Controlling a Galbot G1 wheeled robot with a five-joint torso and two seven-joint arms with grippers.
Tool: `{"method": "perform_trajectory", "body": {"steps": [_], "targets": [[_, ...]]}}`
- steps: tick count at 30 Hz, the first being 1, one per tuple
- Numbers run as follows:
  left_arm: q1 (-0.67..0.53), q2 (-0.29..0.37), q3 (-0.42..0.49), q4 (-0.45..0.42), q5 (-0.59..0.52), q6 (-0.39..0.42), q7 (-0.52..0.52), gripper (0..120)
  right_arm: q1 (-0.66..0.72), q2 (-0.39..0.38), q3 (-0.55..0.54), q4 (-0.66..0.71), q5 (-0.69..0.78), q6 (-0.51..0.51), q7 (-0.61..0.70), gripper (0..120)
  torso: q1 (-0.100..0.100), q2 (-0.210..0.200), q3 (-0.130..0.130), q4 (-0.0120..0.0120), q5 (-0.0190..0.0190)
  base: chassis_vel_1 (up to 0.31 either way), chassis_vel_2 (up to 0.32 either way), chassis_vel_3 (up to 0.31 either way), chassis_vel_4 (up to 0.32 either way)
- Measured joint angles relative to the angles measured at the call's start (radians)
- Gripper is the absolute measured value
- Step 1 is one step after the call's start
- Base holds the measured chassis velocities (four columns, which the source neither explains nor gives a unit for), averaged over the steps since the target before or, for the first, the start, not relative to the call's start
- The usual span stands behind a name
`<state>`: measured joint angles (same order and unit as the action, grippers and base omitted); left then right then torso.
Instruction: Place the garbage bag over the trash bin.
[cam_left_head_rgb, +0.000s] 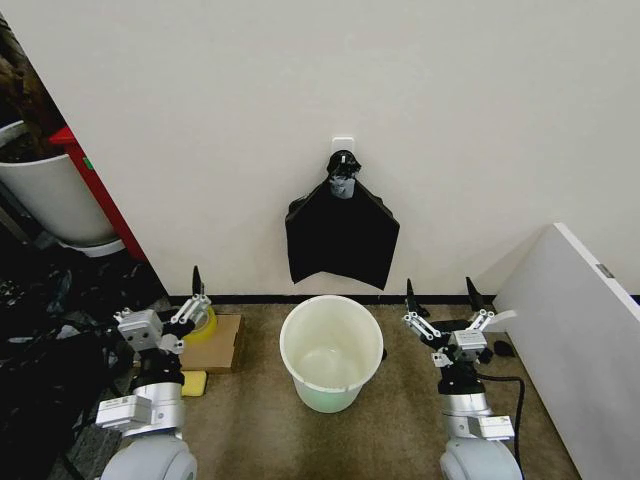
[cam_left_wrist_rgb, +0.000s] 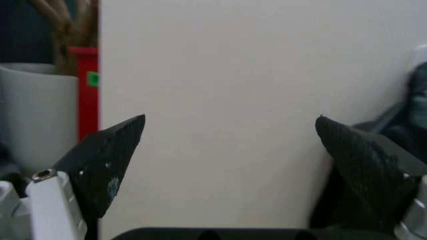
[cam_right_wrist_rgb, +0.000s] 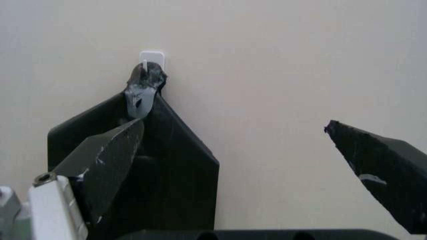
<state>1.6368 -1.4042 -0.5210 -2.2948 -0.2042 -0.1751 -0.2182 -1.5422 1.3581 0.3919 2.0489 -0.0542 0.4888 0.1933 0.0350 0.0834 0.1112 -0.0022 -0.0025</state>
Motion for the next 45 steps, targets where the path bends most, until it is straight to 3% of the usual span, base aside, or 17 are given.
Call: {"method": "perform_trajectory", "body": {"steps": [4,7,20,26,27,28,31,35,45], "targets": [[-0.001,0.003,-0.002,0.026,-0.029,-0.065,0.111,100,0.008,-0.011,-0.024,-0.003,0.083,-0.065,-0.006,100,0.000,0.000,0.000,-0.0002,0.0000,0.000,0.000,0.000,0.000],[0.000,0.002,-0.002,0.029,-0.030,-0.087,0.137,100,0.020,-0.013,-0.046,-0.003,0.170,-0.091,-0.010,100,0.000,0.000,0.000,-0.0001,0.0000,0.000,0.000,0.000,0.000],[0.030,-0.007,-0.004,0.014,0.040,-0.109,0.100,100,0.084,-0.011,-0.104,-0.001,0.479,-0.165,-0.113,100,0.000,0.000,0.000,0.0000,0.0000,0.000,0.000,0.000,0.000],[0.050,-0.025,0.002,0.009,0.081,-0.111,0.069,100,0.174,0.002,-0.147,-0.010,0.851,-0.221,-0.206,100,0.000,0.000,0.000,-0.0001,-0.0001,0.000,0.000,0.000,0.000],[0.059,-0.029,0.003,0.006,0.098,-0.114,0.058,100,0.235,0.018,-0.150,-0.029,1.004,-0.252,-0.239,100,0.000,0.000,0.000,0.0003,0.0001,0.000,0.000,0.000,0.000],[0.059,-0.029,0.003,0.006,0.098,-0.114,0.058,100,0.235,0.018,-0.150,-0.029,1.004,-0.252,-0.239,100,0.000,0.000,0.000,0.0003,0.0001,0.000,0.000,0.000,0.000],[0.076,-0.034,0.000,-0.007,0.122,-0.116,0.035,100,0.374,0.070,-0.150,-0.096,1.208,-0.290,-0.280,100,0.000,0.000,0.000,0.0001,0.0000,0.000,0.000,0.000,0.000],[0.085,-0.035,-0.004,-0.018,0.129,-0.116,0.025,100,0.464,0.113,-0.159,-0.155,1.276,-0.294,-0.317,100,0.000,0.000,0.000,0.0002,-0.0001,0.000,0.000,0.000,0.000],[0.091,-0.034,-0.007,-0.018,0.134,-0.114,0.002,100,0.588,0.196,-0.209,-0.306,1.264,-0.297,-0.341,100,0.000,0.000,0.000,0.0000,-0.0001,0.000,0.000,0.000,0.000]]}}
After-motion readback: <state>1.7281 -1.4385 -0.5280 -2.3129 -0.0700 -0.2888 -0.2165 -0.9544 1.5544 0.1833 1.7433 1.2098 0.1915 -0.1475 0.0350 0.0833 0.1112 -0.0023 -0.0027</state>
